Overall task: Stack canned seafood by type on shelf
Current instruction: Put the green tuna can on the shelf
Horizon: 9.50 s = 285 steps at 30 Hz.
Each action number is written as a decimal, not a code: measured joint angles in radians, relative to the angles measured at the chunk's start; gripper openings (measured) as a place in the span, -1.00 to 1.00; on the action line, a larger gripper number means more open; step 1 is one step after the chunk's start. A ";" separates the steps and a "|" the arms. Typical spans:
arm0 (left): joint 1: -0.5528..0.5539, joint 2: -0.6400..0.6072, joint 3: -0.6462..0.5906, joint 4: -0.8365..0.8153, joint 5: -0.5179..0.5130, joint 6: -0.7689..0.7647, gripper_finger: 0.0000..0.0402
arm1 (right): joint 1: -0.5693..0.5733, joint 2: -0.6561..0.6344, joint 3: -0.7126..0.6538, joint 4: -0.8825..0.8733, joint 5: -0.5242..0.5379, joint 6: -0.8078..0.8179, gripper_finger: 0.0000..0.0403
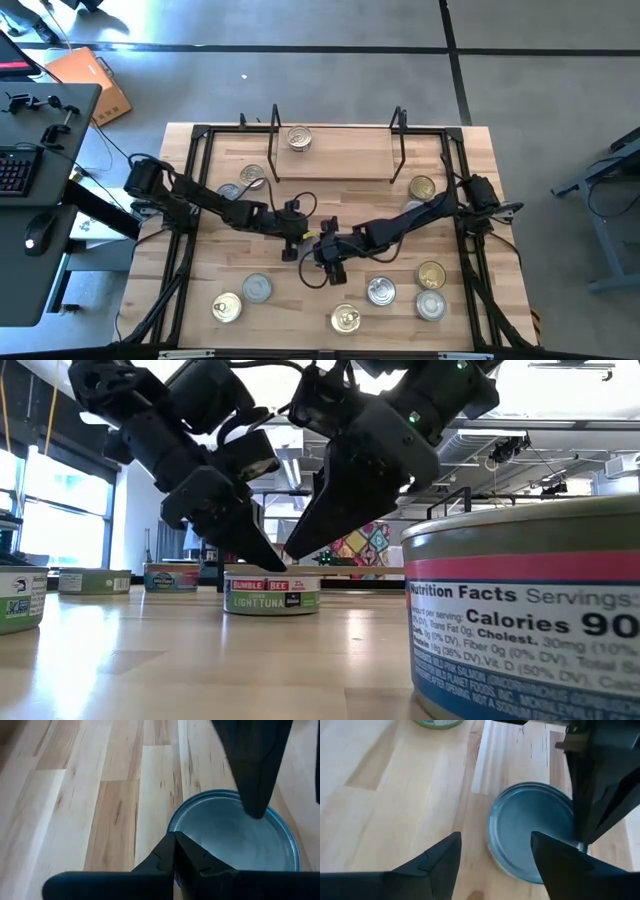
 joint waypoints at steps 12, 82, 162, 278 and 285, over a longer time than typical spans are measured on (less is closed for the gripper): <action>0.024 0.008 -0.018 0.016 0.002 0.003 -1.00 | 0.038 0.048 0.001 0.010 0.123 -0.269 0.20; 0.074 -0.039 -0.144 0.151 -0.006 -0.038 -1.00 | 0.089 0.103 0.000 0.037 0.358 -0.444 0.48; 0.169 -0.057 -0.236 0.193 0.160 -0.206 -1.00 | -0.023 0.100 0.002 0.156 0.423 -0.488 0.03; -0.107 -0.488 -0.231 -0.104 -0.316 -0.080 -1.00 | -0.772 -0.110 0.135 -0.284 -0.108 -0.165 -0.43; -0.107 -0.488 -0.231 -0.103 -0.316 -0.080 -1.00 | -0.813 -0.061 0.134 -0.283 -0.127 -0.102 -0.93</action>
